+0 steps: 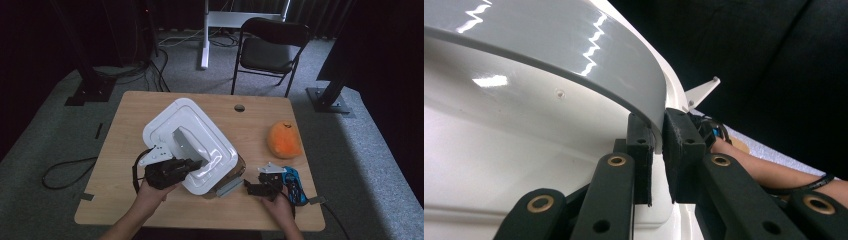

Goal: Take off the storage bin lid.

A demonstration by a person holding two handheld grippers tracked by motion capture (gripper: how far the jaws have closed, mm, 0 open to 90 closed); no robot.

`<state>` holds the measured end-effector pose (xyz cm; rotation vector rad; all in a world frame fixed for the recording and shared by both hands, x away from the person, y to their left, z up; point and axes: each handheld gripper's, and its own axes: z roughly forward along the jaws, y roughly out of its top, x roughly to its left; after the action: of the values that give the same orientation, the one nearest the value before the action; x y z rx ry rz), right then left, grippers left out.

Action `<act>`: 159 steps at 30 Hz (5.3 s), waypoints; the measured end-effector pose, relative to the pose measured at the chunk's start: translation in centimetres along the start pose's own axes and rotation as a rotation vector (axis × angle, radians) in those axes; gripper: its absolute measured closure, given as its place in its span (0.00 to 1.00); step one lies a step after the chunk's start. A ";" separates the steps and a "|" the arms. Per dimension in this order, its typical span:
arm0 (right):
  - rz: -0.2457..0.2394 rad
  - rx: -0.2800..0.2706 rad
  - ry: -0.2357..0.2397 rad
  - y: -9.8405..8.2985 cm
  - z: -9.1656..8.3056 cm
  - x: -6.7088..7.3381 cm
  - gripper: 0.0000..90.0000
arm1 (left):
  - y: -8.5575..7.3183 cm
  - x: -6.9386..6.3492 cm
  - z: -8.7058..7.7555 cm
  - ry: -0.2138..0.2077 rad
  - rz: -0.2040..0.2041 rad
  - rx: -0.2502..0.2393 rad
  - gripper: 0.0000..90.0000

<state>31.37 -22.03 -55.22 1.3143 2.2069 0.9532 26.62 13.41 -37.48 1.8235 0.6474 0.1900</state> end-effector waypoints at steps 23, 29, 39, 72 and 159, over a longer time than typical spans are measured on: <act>0.002 0.000 -0.002 0.0 0.0 0.0 0.13 | -1.3 1.0 -3.6 0.026 0.003 0.045 0.94; 0.002 0.000 -0.003 0.0 0.0 0.0 0.13 | -2.1 1.1 -4.6 0.041 0.008 0.064 0.94; 0.004 -0.001 -0.005 0.1 0.1 0.0 0.13 | -3.7 2.1 -6.3 0.058 -0.024 0.080 0.94; 0.004 -0.001 -0.006 0.1 0.1 0.0 0.13 | -8.9 5.0 -9.5 -0.009 -0.080 0.097 0.94; 0.005 -0.001 -0.007 0.1 0.1 0.0 0.13 | -15.7 12.9 -4.7 0.126 -0.269 0.312 0.42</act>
<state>31.45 -21.94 -55.23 1.3218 2.1988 0.9499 30.09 27.34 -52.65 2.0067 1.0505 0.0235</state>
